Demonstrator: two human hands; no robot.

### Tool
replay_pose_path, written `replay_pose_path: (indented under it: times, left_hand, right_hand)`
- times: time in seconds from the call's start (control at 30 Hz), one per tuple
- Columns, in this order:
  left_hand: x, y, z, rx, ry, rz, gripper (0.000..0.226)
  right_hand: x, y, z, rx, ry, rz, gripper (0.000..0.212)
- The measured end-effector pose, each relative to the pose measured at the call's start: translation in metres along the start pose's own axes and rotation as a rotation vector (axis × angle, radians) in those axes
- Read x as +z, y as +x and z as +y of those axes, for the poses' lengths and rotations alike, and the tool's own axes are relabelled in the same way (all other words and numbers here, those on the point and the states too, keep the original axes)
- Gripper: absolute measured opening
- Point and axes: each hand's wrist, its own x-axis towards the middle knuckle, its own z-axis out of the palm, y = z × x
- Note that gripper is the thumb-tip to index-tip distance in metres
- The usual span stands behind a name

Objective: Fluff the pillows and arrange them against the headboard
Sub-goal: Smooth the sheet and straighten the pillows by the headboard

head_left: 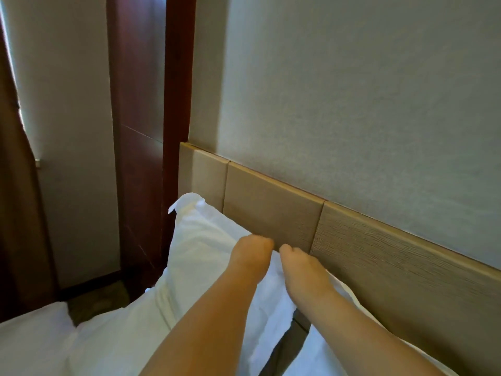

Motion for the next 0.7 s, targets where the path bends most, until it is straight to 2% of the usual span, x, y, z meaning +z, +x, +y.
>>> replay_pose_path:
  times: [0.1,0.17,0.4,0.57,0.63,0.7]
  left_hand:
    - [-0.011,0.005,0.011,0.013,-0.101,0.124,0.017]
    - [-0.018,0.008,0.022,0.007,-0.127,0.139,0.014]
    - [-0.021,0.016,0.026,-0.107,-0.127,0.002,0.02]
    - [-0.018,0.01,0.028,-0.154,-0.104,-0.118,0.031]
    - [-0.013,0.004,0.027,-0.155,-0.106,-0.111,0.029]
    - [-0.008,-0.005,0.027,-0.129,-0.118,-0.037,0.025]
  right_hand:
    - [-0.013,-0.001,0.006,-0.054,-0.034,0.091,0.03]
    - [-0.018,-0.003,0.01,-0.065,-0.082,0.121,0.027]
    - [-0.021,-0.008,0.027,-0.1,-0.201,0.065,0.017]
    - [-0.017,-0.022,0.025,-0.13,-0.238,-0.038,0.027]
    - [-0.018,-0.028,0.025,-0.105,-0.212,-0.046,0.027]
    - [-0.023,-0.033,0.027,-0.059,-0.151,-0.039,0.024]
